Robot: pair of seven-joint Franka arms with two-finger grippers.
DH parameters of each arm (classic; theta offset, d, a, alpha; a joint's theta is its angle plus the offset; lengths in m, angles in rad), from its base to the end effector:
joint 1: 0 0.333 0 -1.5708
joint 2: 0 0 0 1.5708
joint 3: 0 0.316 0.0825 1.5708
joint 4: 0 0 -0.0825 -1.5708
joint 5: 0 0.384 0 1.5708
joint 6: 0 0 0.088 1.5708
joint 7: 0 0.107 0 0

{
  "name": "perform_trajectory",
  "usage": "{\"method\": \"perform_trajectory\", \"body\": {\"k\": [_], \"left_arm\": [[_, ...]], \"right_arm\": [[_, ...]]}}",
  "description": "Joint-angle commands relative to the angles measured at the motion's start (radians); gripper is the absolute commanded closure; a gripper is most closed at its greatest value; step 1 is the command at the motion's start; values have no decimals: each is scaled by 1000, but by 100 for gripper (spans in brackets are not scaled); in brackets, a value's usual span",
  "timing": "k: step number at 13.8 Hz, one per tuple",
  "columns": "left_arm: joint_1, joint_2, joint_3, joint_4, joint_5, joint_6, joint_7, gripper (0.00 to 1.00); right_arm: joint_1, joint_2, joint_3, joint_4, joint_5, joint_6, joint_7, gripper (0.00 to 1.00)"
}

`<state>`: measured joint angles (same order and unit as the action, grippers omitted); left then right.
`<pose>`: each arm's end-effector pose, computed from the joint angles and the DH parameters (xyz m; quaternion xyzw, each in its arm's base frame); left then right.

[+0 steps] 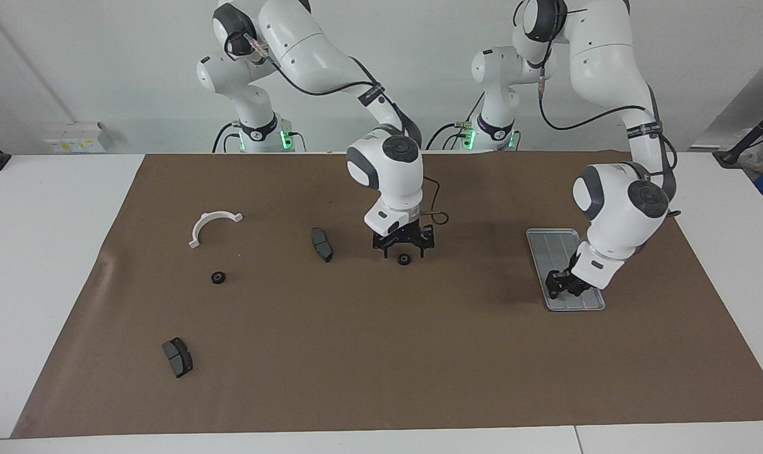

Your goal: Pick bearing gear from pile to tray

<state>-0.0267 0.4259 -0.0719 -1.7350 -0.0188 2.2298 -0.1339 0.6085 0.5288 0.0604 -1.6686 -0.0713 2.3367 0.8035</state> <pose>0.6629 -0.0616 0.3415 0.9988 0.0268 0.0321 0.0262 0.5468 0.4243 0.3127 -0.9962 0.0494 -0.0604 0.0379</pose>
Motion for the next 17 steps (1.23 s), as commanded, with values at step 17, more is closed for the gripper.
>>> {"method": "perform_trajectory", "body": {"k": [17], "left_arm": [[-538,22,18,-58,30,102,-561,36]], "right_arm": [[-587,-268,10,-341,24,-13,-691,0]]}}
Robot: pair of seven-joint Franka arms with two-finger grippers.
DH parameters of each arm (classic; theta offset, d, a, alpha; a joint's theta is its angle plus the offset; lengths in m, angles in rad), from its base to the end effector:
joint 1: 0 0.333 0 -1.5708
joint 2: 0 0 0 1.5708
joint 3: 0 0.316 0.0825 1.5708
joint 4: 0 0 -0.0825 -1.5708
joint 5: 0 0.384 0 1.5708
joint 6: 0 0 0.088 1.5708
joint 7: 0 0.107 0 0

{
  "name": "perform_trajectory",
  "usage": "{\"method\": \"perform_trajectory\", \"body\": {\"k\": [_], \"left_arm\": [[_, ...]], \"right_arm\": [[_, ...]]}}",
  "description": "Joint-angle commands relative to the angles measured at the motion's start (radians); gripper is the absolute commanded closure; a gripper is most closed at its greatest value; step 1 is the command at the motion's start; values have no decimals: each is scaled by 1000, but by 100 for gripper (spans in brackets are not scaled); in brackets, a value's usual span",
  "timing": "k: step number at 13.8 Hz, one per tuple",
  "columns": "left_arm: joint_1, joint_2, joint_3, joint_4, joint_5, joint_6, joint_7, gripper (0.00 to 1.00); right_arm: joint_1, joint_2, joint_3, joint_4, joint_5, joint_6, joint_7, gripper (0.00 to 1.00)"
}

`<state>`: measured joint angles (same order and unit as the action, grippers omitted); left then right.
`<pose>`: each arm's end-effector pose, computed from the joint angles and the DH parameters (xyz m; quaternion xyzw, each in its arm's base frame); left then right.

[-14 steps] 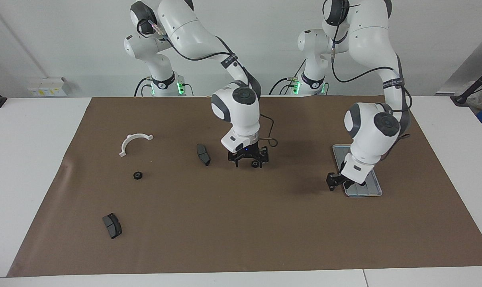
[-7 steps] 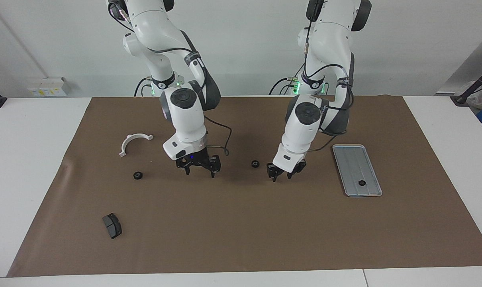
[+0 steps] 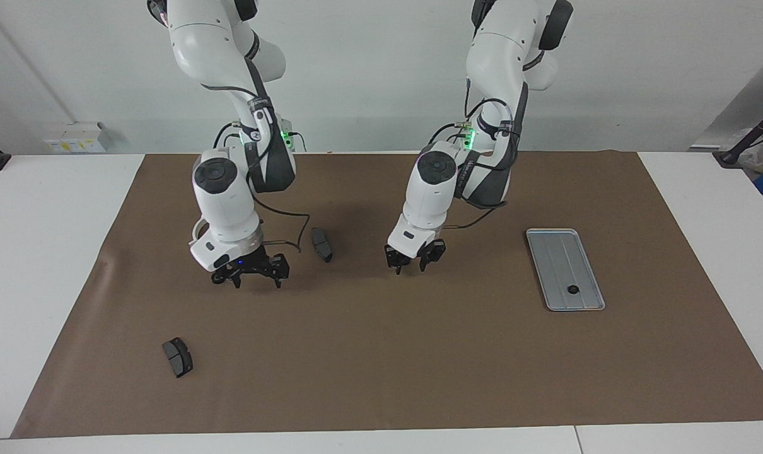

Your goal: Pick bearing gear from pile to tray

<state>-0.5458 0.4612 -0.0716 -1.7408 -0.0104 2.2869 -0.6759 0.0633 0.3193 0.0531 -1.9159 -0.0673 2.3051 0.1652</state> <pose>0.5488 -0.3843 0.3208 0.9982 0.0369 0.0224 0.0417 0.6221 0.0696 0.3350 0.9992 -0.0044 0.0374 0.0123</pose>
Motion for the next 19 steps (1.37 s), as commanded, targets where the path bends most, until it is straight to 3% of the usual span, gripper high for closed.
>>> {"method": "perform_trajectory", "body": {"k": [1,6,10,14,19], "left_arm": [[-22,-16,18,-65,21,46,-19,36],[-37,-32,16,-109,21,51,-19,36],[-45,-38,16,-126,21,71,-19,38],[-45,-38,16,-128,21,72,-16,50],[-42,-38,16,-128,21,74,-13,69]], "right_arm": [[-62,-66,16,-116,23,20,-70,0],[-141,-85,16,-189,23,39,-210,0],[-174,-65,16,-250,21,184,-275,0],[-183,-66,16,-249,23,174,-286,5],[-171,-66,19,-245,23,172,-282,61]]}}
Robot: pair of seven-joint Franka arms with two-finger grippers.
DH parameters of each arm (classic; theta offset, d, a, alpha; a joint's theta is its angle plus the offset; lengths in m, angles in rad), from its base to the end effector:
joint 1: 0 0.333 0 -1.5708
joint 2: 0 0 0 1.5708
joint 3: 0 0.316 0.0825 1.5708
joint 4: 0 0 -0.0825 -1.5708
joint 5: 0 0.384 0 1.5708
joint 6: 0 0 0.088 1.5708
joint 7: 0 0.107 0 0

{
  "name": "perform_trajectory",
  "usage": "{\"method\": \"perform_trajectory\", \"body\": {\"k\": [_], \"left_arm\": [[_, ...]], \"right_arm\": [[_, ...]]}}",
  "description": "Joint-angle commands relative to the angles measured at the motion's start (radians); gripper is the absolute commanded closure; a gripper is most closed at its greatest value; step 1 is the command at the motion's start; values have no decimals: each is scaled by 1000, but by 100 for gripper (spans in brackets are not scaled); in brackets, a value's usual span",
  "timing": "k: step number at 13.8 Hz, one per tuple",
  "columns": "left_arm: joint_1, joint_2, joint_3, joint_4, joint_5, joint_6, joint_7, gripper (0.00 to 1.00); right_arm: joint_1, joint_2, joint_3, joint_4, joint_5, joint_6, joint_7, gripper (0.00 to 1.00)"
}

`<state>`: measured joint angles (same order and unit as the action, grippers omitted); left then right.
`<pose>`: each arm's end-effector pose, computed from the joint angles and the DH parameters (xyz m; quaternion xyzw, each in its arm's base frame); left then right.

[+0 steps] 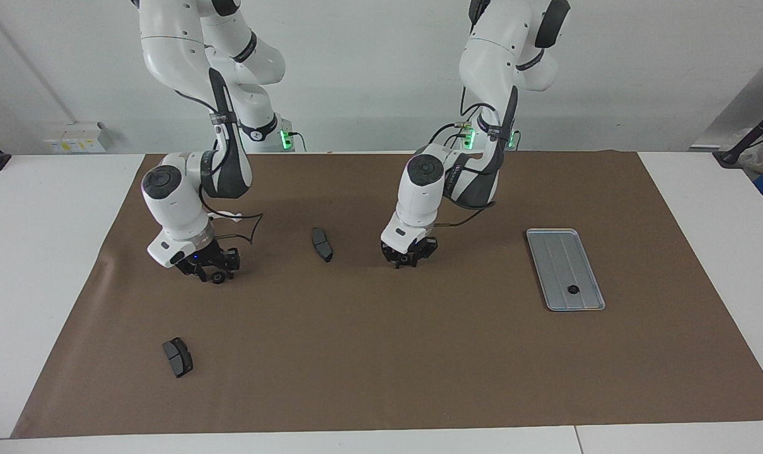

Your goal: Pick bearing gear from pile to tray

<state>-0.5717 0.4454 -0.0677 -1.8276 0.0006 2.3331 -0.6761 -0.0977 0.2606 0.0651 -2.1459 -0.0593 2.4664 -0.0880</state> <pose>0.5246 -0.3861 0.2967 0.9992 0.0219 0.0155 0.0299 0.5738 -0.0191 0.2863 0.9983 0.0489 0.0297 0.0127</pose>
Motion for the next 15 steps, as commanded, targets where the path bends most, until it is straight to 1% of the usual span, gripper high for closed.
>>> {"method": "perform_trajectory", "body": {"k": [1,2,3,4,5,6,7,9,11,13,15], "left_arm": [[-16,-22,12,-41,10,28,-13,73],[-13,-22,12,-41,10,28,-10,77],[-11,-22,12,-39,10,26,-8,83],[-7,-22,12,-39,10,23,-8,87],[-4,-22,12,-33,10,11,-8,90],[3,-21,15,-24,10,9,-8,94],[25,-17,20,-1,10,-1,-5,95],[113,-5,22,66,18,-52,7,98],[211,10,22,137,29,-118,59,100],[318,4,20,157,27,-162,172,100],[433,-16,17,149,24,-208,335,100]], "right_arm": [[-5,-7,7,-12,16,11,-26,70],[1,-9,7,-11,16,11,-23,82],[4,-11,7,-2,16,11,-18,90],[13,-14,9,7,16,11,-9,93],[33,-17,9,15,16,11,7,93],[55,-18,9,27,18,9,31,95],[81,-18,7,41,30,6,60,96],[130,-20,7,75,53,-18,111,97],[183,-12,7,122,53,-53,178,98],[243,-9,7,141,53,-52,244,100],[300,-6,7,164,52,-52,315,100]]}}
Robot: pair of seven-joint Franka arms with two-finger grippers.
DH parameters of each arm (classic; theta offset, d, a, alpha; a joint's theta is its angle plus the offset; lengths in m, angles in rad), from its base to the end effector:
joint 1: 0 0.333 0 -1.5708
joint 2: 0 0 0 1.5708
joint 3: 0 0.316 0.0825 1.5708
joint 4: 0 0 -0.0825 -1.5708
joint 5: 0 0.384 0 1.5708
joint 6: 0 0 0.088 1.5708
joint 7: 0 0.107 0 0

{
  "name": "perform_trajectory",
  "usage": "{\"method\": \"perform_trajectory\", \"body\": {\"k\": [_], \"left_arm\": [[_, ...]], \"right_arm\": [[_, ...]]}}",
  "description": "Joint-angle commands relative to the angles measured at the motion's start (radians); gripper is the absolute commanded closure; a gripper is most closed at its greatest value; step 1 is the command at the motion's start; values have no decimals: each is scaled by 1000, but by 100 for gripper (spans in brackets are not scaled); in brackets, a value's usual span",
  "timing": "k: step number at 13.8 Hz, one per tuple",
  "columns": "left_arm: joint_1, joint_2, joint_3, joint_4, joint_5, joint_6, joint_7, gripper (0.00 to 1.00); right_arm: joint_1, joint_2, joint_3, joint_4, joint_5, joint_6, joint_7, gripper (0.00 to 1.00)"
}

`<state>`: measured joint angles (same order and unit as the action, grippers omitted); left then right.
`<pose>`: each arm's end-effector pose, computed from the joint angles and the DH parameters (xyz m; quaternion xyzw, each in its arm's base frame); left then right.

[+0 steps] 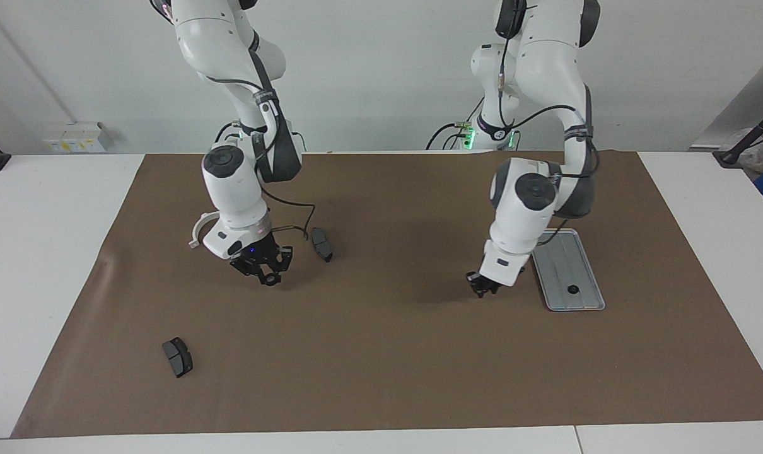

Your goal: Pick bearing gear from pile to tray

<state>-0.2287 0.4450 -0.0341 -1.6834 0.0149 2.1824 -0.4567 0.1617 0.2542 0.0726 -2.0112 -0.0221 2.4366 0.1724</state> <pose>0.6513 -0.1721 0.3476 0.9952 0.0945 0.0250 0.0106 0.5958 0.1404 0.3456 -0.9956 -0.0367 -0.0839 0.0185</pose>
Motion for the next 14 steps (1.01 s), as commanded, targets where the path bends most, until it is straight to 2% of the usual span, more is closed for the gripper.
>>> {"method": "perform_trajectory", "body": {"k": [1,4,7,11,12,13,14], "left_arm": [[129,-31,-17,-1,8,-87,188,100],[231,-81,-15,-48,7,-118,331,100],[285,-133,-15,-180,7,-96,415,99],[276,-193,-17,-321,3,-73,408,98],[272,-195,-17,-337,2,-53,406,96],[264,-197,-17,-340,2,-40,406,90],[262,-197,-17,-340,2,-39,406,78]], "right_arm": [[77,4,-1,43,13,-24,90,100],[189,45,-2,103,1,-28,250,100],[290,129,-5,204,-15,-62,389,100],[384,266,-4,388,-88,-122,533,100],[400,283,-4,399,-90,-126,539,100],[410,301,-4,404,-91,-125,544,100],[426,315,-4,404,-90,-119,546,100]]}}
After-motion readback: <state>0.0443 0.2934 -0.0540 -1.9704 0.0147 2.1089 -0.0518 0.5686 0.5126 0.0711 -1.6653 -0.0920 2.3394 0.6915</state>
